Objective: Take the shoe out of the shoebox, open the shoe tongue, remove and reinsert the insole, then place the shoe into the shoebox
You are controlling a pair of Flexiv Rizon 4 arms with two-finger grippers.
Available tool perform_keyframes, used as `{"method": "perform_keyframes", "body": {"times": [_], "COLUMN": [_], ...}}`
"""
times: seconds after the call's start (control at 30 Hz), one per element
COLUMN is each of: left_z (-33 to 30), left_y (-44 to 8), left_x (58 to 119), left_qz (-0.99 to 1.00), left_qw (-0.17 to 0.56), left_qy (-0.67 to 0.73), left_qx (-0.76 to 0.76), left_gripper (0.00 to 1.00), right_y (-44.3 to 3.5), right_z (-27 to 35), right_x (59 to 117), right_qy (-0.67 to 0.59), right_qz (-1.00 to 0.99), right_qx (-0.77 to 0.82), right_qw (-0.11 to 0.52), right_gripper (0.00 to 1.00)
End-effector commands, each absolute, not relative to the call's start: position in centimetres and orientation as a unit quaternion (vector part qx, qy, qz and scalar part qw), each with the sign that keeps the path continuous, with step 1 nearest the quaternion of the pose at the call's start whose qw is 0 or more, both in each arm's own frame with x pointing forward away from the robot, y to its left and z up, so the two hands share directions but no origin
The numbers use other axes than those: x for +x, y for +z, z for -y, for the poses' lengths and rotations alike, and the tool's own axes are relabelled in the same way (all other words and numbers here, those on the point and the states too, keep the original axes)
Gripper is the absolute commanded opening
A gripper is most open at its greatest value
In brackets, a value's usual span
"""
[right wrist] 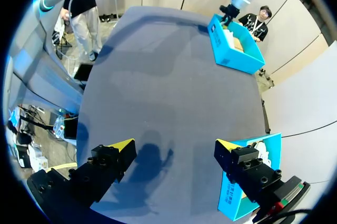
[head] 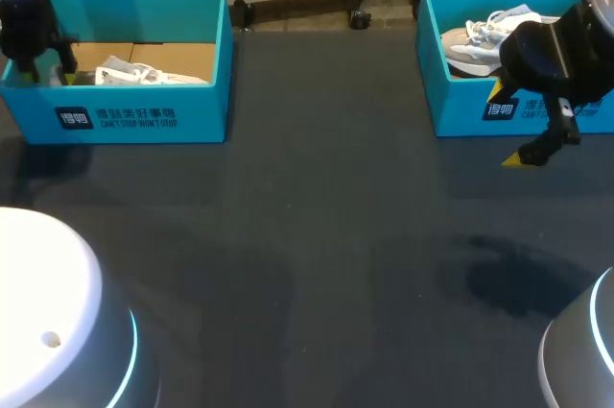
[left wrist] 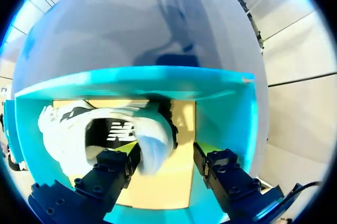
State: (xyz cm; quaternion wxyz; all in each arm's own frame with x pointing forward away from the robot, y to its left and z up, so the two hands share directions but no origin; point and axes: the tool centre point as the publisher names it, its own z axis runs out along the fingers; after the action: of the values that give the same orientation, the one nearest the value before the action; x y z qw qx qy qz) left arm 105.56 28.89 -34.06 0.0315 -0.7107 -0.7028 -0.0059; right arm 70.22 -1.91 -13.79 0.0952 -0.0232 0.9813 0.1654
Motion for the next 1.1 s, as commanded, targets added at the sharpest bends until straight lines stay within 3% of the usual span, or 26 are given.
{"method": "perform_keyframes", "body": {"times": [0.03,0.37,0.53,0.83,1.1], "left_z": [-28.6,-28.5,-28.5,-27.5,-25.7], "left_y": [-32.2,-28.1,-26.2,-24.6,-22.9], "left_x": [105.0,104.7,103.7,100.7,98.6], "left_qz": [0.703,0.726,0.731,0.725,0.726], "left_qw": [0.028,0.015,0.022,0.045,0.052], "left_qy": [-0.010,-0.007,-0.004,0.011,0.027], "left_qx": [-0.710,-0.688,-0.682,-0.687,-0.685], "left_gripper": [0.69,0.71,0.84,0.87,0.92], "right_y": [-13.8,-13.8,-13.8,-13.8,-11.5], "right_z": [1.8,1.8,1.8,1.8,6.5], "right_x": [70.4,70.4,70.4,70.4,77.3], "right_qy": [0.164,0.164,0.164,0.164,0.111], "right_qz": [-0.982,-0.982,-0.982,-0.982,-0.988], "right_qx": [-0.023,-0.023,-0.023,-0.023,-0.003], "right_qw": [0.093,0.093,0.093,0.093,0.110], "right_gripper": [1.00,1.00,1.00,1.00,1.00]}}
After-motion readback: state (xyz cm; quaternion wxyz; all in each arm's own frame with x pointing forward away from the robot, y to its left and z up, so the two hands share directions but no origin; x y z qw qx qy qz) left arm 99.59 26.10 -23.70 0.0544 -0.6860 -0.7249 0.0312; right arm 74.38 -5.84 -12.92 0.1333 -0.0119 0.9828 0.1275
